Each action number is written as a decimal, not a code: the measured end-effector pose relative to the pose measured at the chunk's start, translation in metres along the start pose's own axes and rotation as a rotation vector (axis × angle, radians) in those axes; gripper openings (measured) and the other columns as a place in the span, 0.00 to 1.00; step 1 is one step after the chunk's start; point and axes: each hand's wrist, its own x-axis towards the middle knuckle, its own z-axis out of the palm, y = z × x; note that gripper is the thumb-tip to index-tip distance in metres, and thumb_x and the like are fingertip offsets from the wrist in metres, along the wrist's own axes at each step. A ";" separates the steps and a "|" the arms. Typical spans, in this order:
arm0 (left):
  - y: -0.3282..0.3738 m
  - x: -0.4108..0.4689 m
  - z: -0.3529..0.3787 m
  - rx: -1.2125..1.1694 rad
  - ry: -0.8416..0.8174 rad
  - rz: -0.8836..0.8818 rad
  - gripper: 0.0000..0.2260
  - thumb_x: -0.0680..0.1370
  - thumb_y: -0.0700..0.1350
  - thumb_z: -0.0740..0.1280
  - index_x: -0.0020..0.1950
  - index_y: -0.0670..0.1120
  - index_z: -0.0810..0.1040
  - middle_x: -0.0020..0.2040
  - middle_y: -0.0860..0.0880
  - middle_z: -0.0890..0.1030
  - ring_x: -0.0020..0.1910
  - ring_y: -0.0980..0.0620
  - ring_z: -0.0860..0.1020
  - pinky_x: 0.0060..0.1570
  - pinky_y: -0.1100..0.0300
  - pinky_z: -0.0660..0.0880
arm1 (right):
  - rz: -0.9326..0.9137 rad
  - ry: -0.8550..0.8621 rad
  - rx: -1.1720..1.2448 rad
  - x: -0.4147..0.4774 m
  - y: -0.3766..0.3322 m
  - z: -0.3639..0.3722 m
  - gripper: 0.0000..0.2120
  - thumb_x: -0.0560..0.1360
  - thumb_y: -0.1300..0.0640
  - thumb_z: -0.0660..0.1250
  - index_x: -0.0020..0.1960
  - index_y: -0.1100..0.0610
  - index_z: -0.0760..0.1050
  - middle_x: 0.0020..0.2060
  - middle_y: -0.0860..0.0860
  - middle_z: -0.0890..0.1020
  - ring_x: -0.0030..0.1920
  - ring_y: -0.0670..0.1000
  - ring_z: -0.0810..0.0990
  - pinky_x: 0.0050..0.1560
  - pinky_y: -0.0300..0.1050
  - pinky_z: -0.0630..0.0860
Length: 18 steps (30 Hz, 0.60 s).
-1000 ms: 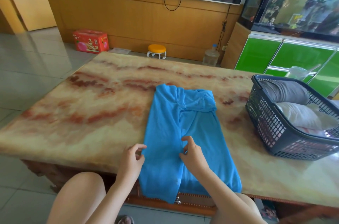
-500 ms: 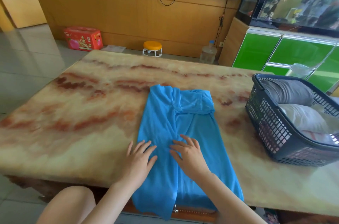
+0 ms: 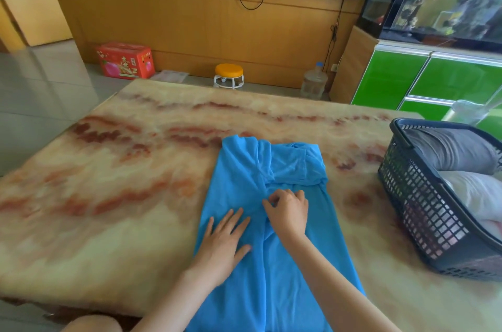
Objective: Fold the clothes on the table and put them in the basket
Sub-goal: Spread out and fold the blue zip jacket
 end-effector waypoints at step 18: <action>0.095 0.183 -0.045 -0.447 0.219 -0.051 0.12 0.79 0.43 0.62 0.61 0.47 0.78 0.57 0.48 0.78 0.57 0.48 0.77 0.56 0.55 0.72 | 0.519 -0.131 0.171 0.027 0.106 -0.069 0.16 0.71 0.47 0.72 0.52 0.57 0.76 0.50 0.54 0.81 0.51 0.57 0.79 0.43 0.43 0.70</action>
